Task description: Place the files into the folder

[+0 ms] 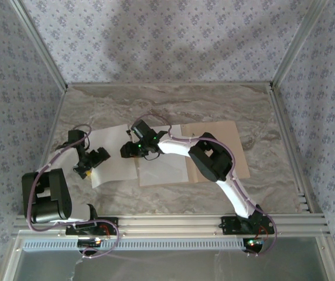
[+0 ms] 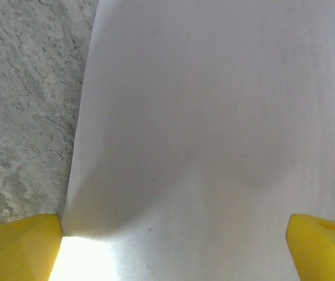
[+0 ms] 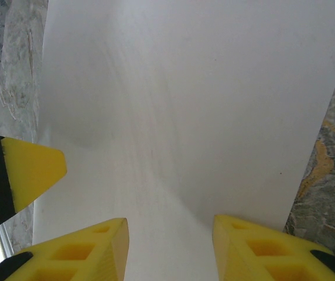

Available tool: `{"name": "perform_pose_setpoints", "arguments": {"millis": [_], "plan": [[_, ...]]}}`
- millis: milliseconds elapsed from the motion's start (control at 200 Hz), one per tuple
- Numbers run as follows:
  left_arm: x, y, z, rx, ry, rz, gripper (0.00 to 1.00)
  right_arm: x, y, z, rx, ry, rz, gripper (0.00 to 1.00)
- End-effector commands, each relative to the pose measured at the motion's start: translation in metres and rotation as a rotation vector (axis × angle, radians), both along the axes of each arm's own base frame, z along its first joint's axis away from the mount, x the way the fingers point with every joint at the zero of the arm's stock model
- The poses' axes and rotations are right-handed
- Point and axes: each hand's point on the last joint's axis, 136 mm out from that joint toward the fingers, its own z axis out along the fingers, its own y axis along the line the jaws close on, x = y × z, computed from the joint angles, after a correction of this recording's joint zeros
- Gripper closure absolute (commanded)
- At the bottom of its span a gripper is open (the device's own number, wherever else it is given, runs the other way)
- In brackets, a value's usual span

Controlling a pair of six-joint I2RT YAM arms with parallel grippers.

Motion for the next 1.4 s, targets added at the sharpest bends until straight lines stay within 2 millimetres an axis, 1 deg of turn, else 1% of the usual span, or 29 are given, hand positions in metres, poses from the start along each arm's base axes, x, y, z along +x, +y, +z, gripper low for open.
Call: {"name": "perform_pose_setpoints", "arguments": {"millis": [0, 140, 295, 495, 580, 690, 869, 1054, 1279, 1399], "plan": [[-0.004, -0.015, -0.001, -0.076, 0.005, -0.028, 0.02, -0.030, 0.001, -0.041, -0.055, 0.106, 0.046, 0.56], [0.000, -0.021, 0.003, -0.111, -0.020, -0.019, 0.03, -0.031, 0.002, -0.041, -0.052, 0.109, 0.046, 0.56], [0.003, -0.020, 0.006, -0.115, -0.035, -0.007, 0.06, -0.031, 0.001, -0.041, -0.046, 0.116, 0.043, 0.56], [0.001, -0.023, 0.000, -0.139, -0.017, 0.013, 0.11, -0.030, 0.001, -0.039, -0.037, 0.114, 0.038, 0.56], [0.003, -0.025, 0.001, -0.154, -0.022, 0.022, 0.14, -0.031, 0.001, -0.040, -0.039, 0.115, 0.039, 0.56], [0.007, -0.028, 0.004, -0.179, -0.038, 0.033, 0.18, -0.030, 0.000, -0.039, -0.035, 0.115, 0.038, 0.56], [0.008, -0.030, 0.006, -0.199, -0.039, 0.047, 0.24, -0.030, 0.000, -0.039, -0.034, 0.118, 0.037, 0.56], [0.008, -0.032, 0.010, -0.210, -0.038, 0.057, 0.27, -0.031, 0.000, -0.039, -0.027, 0.121, 0.035, 0.56], [0.007, -0.033, 0.020, -0.225, -0.048, 0.071, 0.31, -0.030, 0.000, -0.039, -0.026, 0.121, 0.032, 0.56], [0.007, -0.034, 0.020, -0.227, -0.042, 0.069, 0.33, -0.030, 0.001, -0.038, -0.022, 0.121, 0.032, 0.56]]}}
